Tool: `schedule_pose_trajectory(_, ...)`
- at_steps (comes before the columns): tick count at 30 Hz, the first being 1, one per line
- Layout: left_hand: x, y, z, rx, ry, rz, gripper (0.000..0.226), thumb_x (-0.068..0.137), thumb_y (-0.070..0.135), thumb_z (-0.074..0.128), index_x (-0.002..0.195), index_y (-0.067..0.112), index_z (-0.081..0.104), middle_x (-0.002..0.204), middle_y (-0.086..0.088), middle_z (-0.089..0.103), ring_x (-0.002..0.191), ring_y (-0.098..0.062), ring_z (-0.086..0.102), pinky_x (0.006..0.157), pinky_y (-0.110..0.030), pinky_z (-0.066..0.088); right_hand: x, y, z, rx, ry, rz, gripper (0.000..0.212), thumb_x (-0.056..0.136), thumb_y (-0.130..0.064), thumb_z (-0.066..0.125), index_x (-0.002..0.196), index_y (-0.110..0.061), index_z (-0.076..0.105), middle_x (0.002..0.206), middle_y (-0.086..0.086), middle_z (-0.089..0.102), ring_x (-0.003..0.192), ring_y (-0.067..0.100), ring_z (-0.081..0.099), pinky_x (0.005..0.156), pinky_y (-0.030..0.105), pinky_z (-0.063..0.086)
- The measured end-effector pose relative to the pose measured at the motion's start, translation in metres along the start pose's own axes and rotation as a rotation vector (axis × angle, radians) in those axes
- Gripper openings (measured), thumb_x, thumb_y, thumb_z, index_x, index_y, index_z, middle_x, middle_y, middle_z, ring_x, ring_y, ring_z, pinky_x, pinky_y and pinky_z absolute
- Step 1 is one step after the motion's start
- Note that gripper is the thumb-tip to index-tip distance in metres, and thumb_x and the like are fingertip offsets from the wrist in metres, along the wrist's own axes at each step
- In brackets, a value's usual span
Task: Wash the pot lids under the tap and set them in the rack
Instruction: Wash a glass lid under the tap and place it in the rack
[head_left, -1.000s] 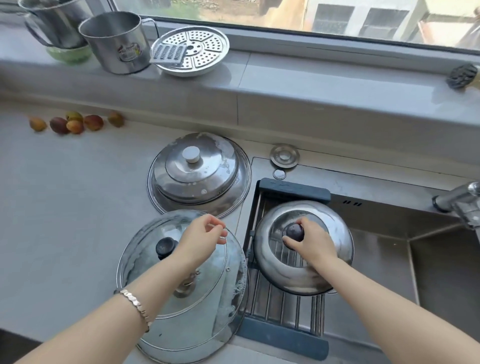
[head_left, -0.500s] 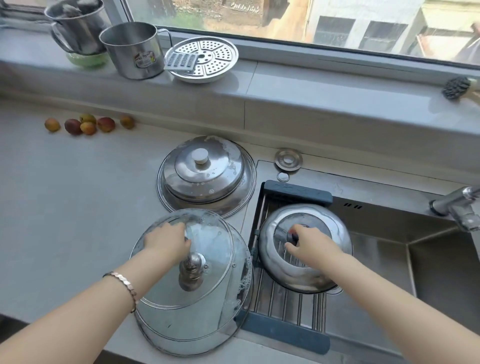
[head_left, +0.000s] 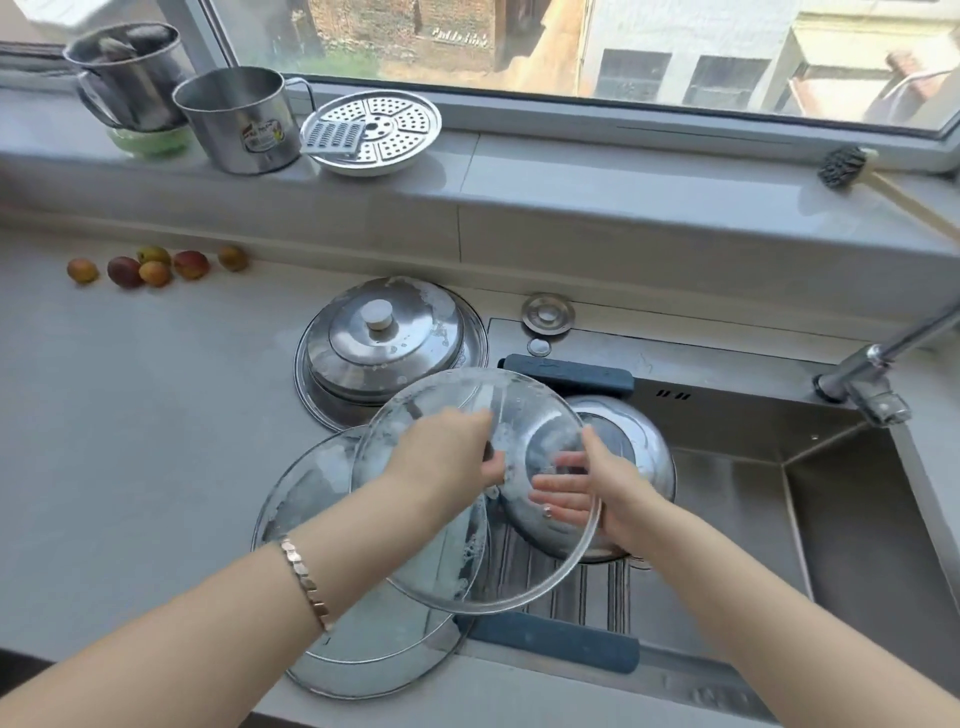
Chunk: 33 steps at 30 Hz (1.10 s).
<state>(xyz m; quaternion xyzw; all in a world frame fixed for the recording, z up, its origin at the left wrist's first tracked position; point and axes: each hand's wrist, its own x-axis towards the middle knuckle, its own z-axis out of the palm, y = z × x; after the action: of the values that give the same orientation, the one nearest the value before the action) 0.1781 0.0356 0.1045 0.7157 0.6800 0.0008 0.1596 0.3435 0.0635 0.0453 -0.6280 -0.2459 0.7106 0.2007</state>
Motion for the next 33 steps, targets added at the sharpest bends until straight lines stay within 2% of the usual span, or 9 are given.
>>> schedule_pose_trajectory(6,0.018,0.09,0.017,-0.105,0.025,0.159,0.04,0.093,0.046,0.043,0.109,0.011,0.052,0.095,-0.006,0.051,0.091,-0.026,0.056,0.072,-0.031,0.041,-0.015,0.001,-0.102,0.257,0.259,-0.162,0.046,0.095,-0.049,0.037,0.081,-0.01,0.054,0.062,0.008,0.059,0.036,0.011,0.06,0.034,0.016,0.047)
schedule_pose_trajectory(11,0.036,0.126,0.038,-0.582,0.281,-0.104,0.044,0.094,0.038,0.044,0.132,0.015,0.043,0.128,-0.002,0.047,0.121,-0.018,0.041,0.103,-0.031,0.032,-0.031,0.005,-0.202,0.309,0.269,-0.171,0.042,0.092,-0.053,0.037,0.083,-0.015,0.052,0.04,-0.002,0.056,0.035,0.009,0.058,0.032,0.014,0.043)
schedule_pose_trajectory(13,0.047,0.143,0.048,-0.888,0.142,-0.367,0.048,0.095,0.044,0.039,0.133,0.014,0.04,0.128,-0.007,0.052,0.116,-0.022,0.049,0.1,-0.039,0.04,-0.036,0.007,-0.238,0.292,0.248,-0.175,0.042,0.091,-0.054,0.037,0.084,-0.015,0.052,0.039,-0.003,0.053,0.034,0.009,0.056,0.032,0.013,0.042)
schedule_pose_trajectory(15,0.055,0.166,0.059,-1.276,-0.169,-0.603,0.057,0.095,0.053,0.032,0.125,0.008,0.047,0.105,-0.011,0.064,0.094,-0.026,0.062,0.083,-0.038,0.048,-0.037,0.007,-0.269,0.263,0.224,-0.172,0.043,0.091,-0.054,0.036,0.083,-0.015,0.052,0.039,-0.003,0.052,0.034,0.008,0.055,0.032,0.013,0.041)
schedule_pose_trajectory(18,0.056,0.204,0.075,-1.657,-0.501,-0.67,0.071,0.091,0.063,0.025,0.105,0.001,0.057,0.09,-0.018,0.071,0.076,-0.029,0.07,0.065,-0.035,0.056,-0.031,0.002,-0.303,0.22,0.192,-0.154,0.044,0.091,-0.053,0.036,0.083,-0.014,0.054,0.04,-0.002,0.054,0.034,0.009,0.056,0.033,0.015,0.043)
schedule_pose_trajectory(23,0.061,0.246,0.094,-1.7,-0.216,-0.681,0.059,0.095,0.054,0.027,0.088,0.001,0.053,0.06,-0.009,0.071,0.054,-0.019,0.07,0.045,-0.021,0.053,-0.003,-0.007,-0.336,0.08,0.117,-0.128,0.046,0.097,-0.047,0.032,0.092,-0.01,0.059,0.047,0.0,0.058,0.045,0.012,0.061,0.046,0.021,0.052)
schedule_pose_trajectory(27,0.068,0.26,0.098,-1.608,-0.01,-0.699,0.055,0.096,0.049,0.033,0.081,0.001,0.054,0.059,-0.013,0.071,0.05,-0.022,0.069,0.043,-0.022,0.052,0.029,-0.026,-0.345,-0.2,0.316,-0.234,0.042,0.095,-0.043,0.04,0.091,-0.008,0.062,0.075,0.001,0.061,0.078,0.021,0.059,0.084,0.038,0.05)
schedule_pose_trajectory(30,0.074,0.263,0.094,-1.58,0.104,-0.735,0.052,0.095,0.048,0.037,0.077,0.002,0.053,0.057,-0.014,0.07,0.048,-0.022,0.068,0.037,-0.02,0.05,0.047,-0.05,-0.349,-0.245,0.397,-0.226,0.049,0.09,-0.053,0.045,0.074,-0.008,0.054,0.071,0.006,0.059,0.067,0.024,0.06,0.075,0.038,0.054)
schedule_pose_trajectory(33,0.079,0.268,0.09,-1.605,0.169,-0.733,0.051,0.096,0.047,0.037,0.073,0.003,0.052,0.053,-0.014,0.067,0.044,-0.021,0.066,0.036,-0.019,0.049,0.061,-0.068,-0.35,-0.298,0.404,-0.117,0.053,0.088,-0.057,0.044,0.088,-0.005,0.054,0.072,0.01,0.06,0.06,0.024,0.063,0.055,0.029,0.053)
